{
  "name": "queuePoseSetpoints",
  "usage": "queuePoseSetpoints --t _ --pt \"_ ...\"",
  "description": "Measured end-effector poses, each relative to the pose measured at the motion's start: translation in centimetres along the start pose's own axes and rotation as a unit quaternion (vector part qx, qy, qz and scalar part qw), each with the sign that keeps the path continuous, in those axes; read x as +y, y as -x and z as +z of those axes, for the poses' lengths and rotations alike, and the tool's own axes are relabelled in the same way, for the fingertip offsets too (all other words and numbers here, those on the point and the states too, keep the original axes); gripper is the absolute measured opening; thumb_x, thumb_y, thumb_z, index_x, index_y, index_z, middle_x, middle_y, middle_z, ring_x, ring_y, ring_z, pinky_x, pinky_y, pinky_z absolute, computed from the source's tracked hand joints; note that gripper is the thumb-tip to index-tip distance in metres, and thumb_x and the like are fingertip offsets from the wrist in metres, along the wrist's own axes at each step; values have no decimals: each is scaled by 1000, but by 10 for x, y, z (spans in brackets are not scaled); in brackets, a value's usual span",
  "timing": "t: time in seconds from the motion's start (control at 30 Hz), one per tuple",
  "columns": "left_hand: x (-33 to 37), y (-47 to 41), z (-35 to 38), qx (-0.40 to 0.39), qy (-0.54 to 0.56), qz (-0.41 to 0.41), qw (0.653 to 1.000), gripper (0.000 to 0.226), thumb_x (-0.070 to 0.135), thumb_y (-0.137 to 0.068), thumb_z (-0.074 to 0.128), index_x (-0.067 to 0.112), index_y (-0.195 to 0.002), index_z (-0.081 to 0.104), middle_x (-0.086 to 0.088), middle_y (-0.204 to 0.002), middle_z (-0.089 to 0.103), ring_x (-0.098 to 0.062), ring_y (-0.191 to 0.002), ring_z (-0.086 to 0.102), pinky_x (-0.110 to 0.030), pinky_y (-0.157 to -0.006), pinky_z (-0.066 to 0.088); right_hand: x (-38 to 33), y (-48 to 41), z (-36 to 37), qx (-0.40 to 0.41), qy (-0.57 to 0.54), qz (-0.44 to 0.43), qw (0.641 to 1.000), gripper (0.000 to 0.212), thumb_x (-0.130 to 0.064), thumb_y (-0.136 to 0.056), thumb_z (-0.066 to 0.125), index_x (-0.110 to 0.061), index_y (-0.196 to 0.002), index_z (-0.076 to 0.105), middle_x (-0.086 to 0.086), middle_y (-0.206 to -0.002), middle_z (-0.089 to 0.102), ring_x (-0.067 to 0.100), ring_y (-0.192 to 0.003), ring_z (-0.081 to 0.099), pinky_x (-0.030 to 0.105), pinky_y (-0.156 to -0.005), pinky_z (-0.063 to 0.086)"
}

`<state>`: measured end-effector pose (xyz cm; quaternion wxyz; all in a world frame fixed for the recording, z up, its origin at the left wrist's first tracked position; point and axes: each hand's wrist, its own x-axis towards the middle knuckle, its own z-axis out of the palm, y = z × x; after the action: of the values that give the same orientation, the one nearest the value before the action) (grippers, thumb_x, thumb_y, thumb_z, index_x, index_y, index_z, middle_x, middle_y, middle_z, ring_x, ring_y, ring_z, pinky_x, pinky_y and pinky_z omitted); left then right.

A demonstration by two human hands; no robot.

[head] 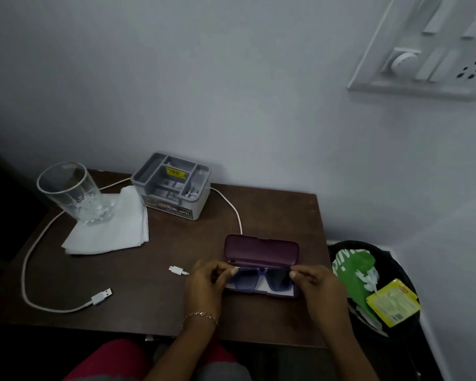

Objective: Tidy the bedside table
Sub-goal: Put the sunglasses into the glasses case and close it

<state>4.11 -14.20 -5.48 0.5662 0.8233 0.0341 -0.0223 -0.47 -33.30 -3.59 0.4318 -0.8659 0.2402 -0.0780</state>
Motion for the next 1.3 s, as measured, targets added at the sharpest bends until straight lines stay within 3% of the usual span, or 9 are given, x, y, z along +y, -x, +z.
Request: queuePoseSetpoints --t 0.2,0.33,0.4,0.47,0.53,0.6,0.73,0.87,1.3 --pt "-3 -3 0 12 -7 10 1000 14 9 -73 74 18 -65 68 -6 -83 60 12 -78 54 -2 -67 40 0 -5 -6 -51 26 14 998 6 -15 -80 70 -16 -76 74 -1 -79 68 -5 -65 58 -1 -58 37" --pt "0 -2 -3 7 31 -20 999 18 11 -73 74 25 -75 64 -2 -83 65 -4 -74 60 -4 -63 43 -3 -5 -7 -46 12 16 999 18 -18 -80 70 -21 -63 67 -9 -62 65 -10 -55 57 3 -52 39" --pt "2 -2 -4 3 71 -51 996 28 11 -73 74 23 -94 59 -1 -78 65 -10 -75 60 -3 -62 43 -2 -6 -6 -31 -41 46 998 15 -14 -77 73 -24 -73 63 -6 -70 67 -4 -60 61 5 -55 44" --pt "3 -3 -6 -18 83 -59 995 40 10 -76 71 28 -108 55 1 -75 65 -4 -72 60 -2 -62 42 -2 -9 -4 -73 -98 89 988 27 -11 -79 71 -30 -93 58 0 -88 68 8 -78 64 25 -74 55" --pt "3 -6 -10 -59 72 -40 995 37 9 -82 66 35 -105 56 4 -73 65 4 -70 61 -4 -64 42 -3 -10 -3 -119 -159 115 973 41 -2 -83 64 -29 -113 55 -3 -96 67 11 -86 64 39 -81 55" --pt "3 -9 -15 -92 81 -35 992 41 4 -85 59 44 -96 55 7 -76 65 10 -72 60 -11 -72 45 -7 -8 -6 -142 -207 121 961 42 3 -86 58 -30 -111 57 -9 -94 68 2 -82 64 27 -69 57" --pt "-2 -14 -17 -123 146 -80 978 41 2 -87 55 40 -98 61 -1 -83 66 -14 -87 62 -29 -76 54 -5 -3 -11 -106 -284 152 941 36 3 -85 60 -25 -109 59 1 -99 68 17 -90 64 27 -56 56" --pt "2 -14 -16 -117 221 -124 960 31 -7 -86 52 15 -104 64 -3 -89 62 -13 -85 61 -16 -59 53 -2 2 -10 -71 -323 160 930 27 9 -82 60 -16 -91 62 0 -96 68 17 -85 64 24 -51 55" --pt "9 -10 -9 -92 281 -166 941 16 6 -89 54 16 -88 67 2 -89 68 -3 -77 64 -12 -61 51 5 12 0 -72 -477 175 858 33 6 -91 33 -4 -98 64 18 -115 62 21 -96 60 22 -71 56"
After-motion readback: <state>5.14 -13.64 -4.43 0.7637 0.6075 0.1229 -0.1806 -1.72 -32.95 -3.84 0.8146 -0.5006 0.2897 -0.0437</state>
